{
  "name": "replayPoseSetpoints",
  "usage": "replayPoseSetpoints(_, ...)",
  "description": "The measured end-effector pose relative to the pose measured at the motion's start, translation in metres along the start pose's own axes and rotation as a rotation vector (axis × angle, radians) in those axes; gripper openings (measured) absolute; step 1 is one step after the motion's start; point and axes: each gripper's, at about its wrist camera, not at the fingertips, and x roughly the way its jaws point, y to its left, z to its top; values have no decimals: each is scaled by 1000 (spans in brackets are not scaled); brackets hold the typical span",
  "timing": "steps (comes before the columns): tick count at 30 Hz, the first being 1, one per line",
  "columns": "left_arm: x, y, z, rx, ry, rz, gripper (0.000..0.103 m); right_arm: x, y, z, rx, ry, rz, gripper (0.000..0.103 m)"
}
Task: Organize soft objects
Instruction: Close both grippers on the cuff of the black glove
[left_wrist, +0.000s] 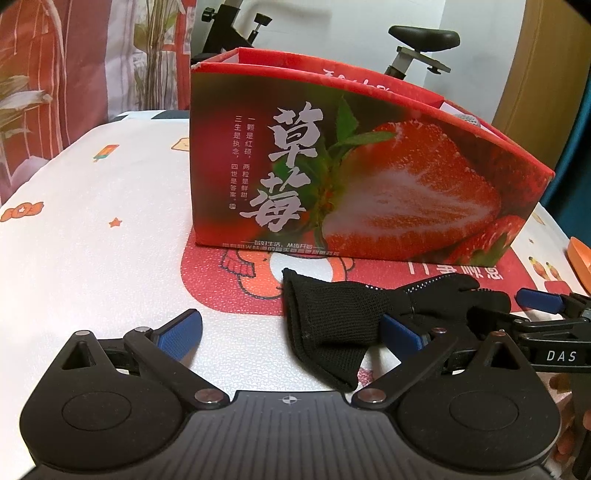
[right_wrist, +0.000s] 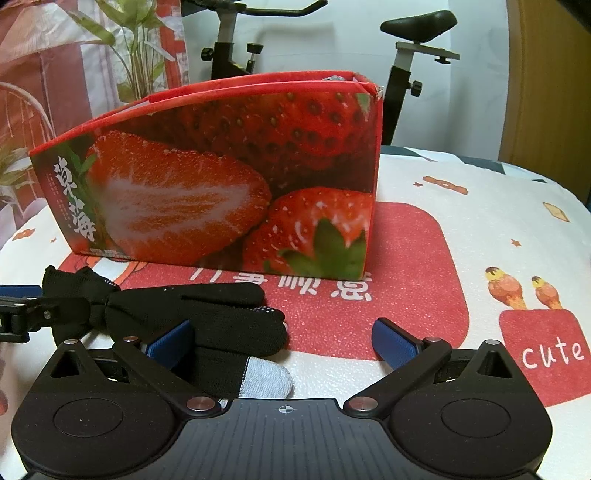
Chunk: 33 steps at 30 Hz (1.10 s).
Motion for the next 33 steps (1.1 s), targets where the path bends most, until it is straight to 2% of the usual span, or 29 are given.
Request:
replayPoseSetpoints(9,-3,2,-1,-6,-5,-9,100,0,0,0,-6,0,3,103)
replayPoseSetpoints(12,-4,2,0,-14,-4,-11,84,0,0,0,-7,0,4,103)
replayPoseSetpoints(14,-7,5,2,-40,-7,-35,69,0,0,0,-7,0,5,103)
replayPoseSetpoints(19,-8,14,5,-137,-2,-105,56,0,0,0,-7,0,5,103)
replayPoseSetpoints(22,-5,17,7,-180,-1,-125,54,0,1,0,-10,0,6,103)
replayPoseSetpoints(29,1,16,9,-203,-21,-134,53,1,0,1,-17,0,14,103)
replayPoseSetpoints(33,3,18,12,-229,-26,-165,53,1,0,1,-17,0,14,103)
